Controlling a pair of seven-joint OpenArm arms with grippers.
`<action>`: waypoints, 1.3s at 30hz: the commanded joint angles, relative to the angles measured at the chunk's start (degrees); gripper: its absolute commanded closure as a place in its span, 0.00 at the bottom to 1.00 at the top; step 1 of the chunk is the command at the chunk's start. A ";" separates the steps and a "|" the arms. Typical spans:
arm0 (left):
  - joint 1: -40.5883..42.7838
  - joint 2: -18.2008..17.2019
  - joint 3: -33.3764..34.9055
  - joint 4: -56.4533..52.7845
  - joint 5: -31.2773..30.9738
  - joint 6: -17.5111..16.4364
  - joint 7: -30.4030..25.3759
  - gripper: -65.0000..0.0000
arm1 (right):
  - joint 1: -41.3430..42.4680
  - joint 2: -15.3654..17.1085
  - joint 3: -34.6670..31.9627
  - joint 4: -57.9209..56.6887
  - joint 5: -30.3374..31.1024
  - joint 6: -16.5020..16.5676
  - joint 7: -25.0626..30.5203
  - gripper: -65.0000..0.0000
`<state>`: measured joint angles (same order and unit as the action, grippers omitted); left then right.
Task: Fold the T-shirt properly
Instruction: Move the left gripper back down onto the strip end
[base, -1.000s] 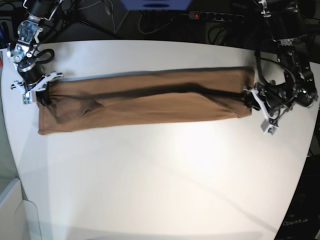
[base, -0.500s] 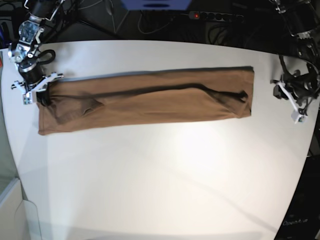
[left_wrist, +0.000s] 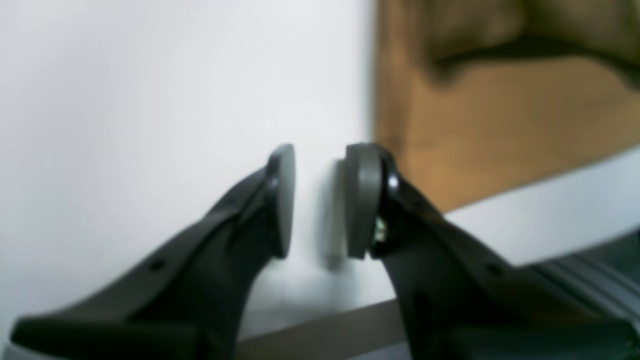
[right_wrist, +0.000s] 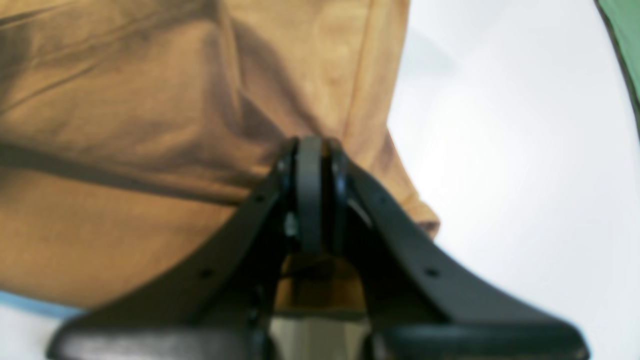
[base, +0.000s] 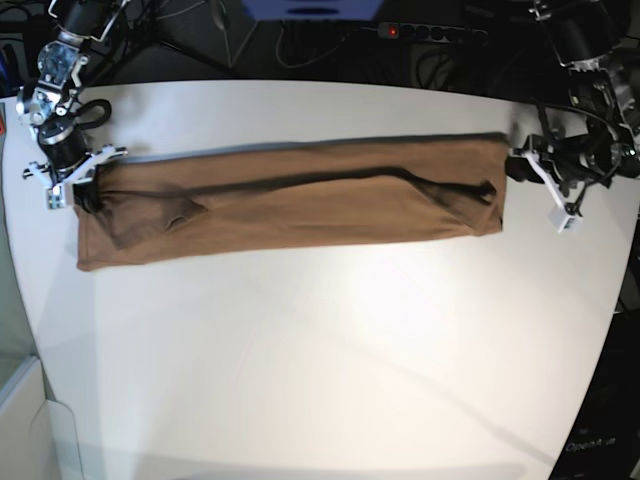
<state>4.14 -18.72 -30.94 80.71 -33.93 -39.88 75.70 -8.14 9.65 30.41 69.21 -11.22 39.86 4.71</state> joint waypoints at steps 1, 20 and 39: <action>-0.41 -1.46 -0.31 0.92 -2.86 -0.12 0.91 0.74 | -0.08 0.42 0.05 0.20 -1.57 0.14 -2.12 0.96; -5.50 -2.25 -0.14 14.46 -21.41 -0.12 4.30 0.75 | -0.25 -0.29 -0.04 0.20 -1.66 0.14 -1.94 0.96; -13.86 7.25 6.02 15.25 -12.79 14.34 4.30 0.96 | -0.52 -0.29 -0.04 0.28 -1.66 0.14 -2.03 0.96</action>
<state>-8.80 -11.07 -24.84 94.87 -46.06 -25.39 80.44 -8.27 8.99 30.39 69.32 -11.22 39.40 5.10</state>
